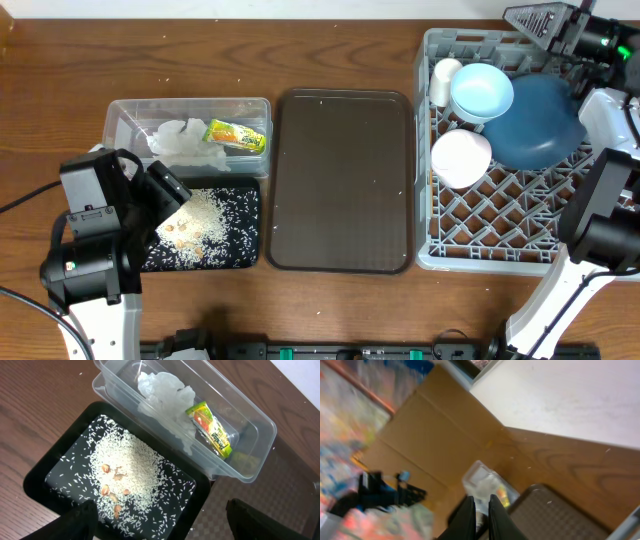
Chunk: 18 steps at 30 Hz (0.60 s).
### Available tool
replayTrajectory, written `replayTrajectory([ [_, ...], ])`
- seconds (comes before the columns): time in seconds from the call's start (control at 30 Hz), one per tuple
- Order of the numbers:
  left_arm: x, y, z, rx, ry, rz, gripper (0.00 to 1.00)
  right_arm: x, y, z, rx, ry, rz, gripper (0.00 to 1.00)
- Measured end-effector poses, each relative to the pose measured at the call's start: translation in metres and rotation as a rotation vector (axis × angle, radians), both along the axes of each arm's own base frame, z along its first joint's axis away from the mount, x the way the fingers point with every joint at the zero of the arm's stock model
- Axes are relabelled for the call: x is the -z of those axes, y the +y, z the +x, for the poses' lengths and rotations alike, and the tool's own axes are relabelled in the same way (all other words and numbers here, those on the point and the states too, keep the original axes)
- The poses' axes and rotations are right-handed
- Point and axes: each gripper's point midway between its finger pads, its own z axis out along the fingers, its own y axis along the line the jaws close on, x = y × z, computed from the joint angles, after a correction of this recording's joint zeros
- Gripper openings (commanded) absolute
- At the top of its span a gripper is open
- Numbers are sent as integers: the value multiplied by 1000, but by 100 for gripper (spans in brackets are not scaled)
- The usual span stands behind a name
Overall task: Sort waste into correct bins and load items into the dishwasher rack
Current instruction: 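Lift the right gripper up and away from the rack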
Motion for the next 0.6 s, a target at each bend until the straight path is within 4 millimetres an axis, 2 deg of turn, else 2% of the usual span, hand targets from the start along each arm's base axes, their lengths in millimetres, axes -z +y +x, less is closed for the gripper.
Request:
replayTrajectory([
  [0.13,0,0,0,0,0,0,85,-4,-7,17,62,95,99,9],
  [0.23,0,0,0,0,0,0,85,0,-18,41,158,168,182,9],
  [0.33,0,0,0,0,0,0,85,26,-31,69,280,293,215,10],
  [0.4,0,0,0,0,0,0,85,56,-38,82,364,375,188,10],
  [0.5,0,0,0,0,0,0,85,97,-38,87,440,429,77,10],
  [0.6,0,0,0,0,0,0,85,120,-38,85,482,470,-58,9],
])
